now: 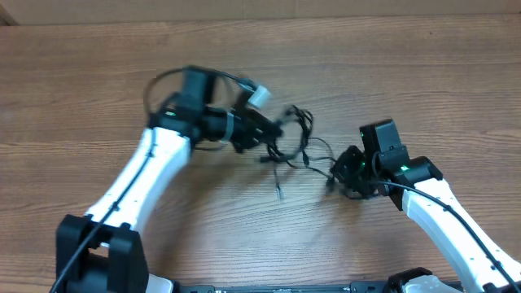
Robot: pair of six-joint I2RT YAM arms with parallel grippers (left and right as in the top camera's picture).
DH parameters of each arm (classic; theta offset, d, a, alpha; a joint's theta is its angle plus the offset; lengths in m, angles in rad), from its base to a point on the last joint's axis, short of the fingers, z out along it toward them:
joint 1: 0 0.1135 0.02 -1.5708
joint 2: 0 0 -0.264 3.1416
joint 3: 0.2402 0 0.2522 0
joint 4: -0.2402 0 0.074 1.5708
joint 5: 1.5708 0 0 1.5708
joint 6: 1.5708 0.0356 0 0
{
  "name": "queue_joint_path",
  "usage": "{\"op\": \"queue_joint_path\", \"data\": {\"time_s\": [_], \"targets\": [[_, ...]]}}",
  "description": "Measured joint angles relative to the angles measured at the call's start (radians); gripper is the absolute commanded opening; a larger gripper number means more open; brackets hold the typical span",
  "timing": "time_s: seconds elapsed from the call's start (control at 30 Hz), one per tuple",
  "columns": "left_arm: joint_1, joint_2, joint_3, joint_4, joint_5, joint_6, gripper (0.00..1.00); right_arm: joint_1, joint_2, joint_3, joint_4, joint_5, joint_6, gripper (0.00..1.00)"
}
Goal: Untangle cables
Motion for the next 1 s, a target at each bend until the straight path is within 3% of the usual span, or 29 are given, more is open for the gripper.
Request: {"op": "queue_joint_path", "data": {"time_s": [0.07, 0.2, 0.3, 0.43, 0.83, 1.0], "targets": [[0.071, 0.0, 0.0, 0.002, 0.069, 0.007, 0.04, 0.002, 0.006, -0.004, 0.005, 0.034, -0.003, 0.06], [0.133, 0.0, 0.0, 0.003, 0.154, 0.013, 0.04, 0.003, 0.005, -0.004, 0.021, 0.069, -0.005, 0.33], [0.157, 0.0, 0.0, 0.011, 0.181, 0.015, 0.04, 0.002, 0.005, -0.004, 0.01, 0.099, -0.014, 0.44], [0.169, 0.0, 0.0, 0.01, 0.179, 0.015, 0.04, 0.0, 0.005, -0.004, 0.035, 0.093, -0.061, 0.54], [0.156, 0.0, 0.0, 0.005, 0.161, 0.015, 0.04, 0.0, 0.005, 0.042, 0.046, -0.101, -0.216, 0.67], [0.146, 0.0, 0.0, 0.005, 0.15, 0.015, 0.04, 0.0, -0.034, 0.11, 0.048, -0.224, -0.308, 0.8]]}}
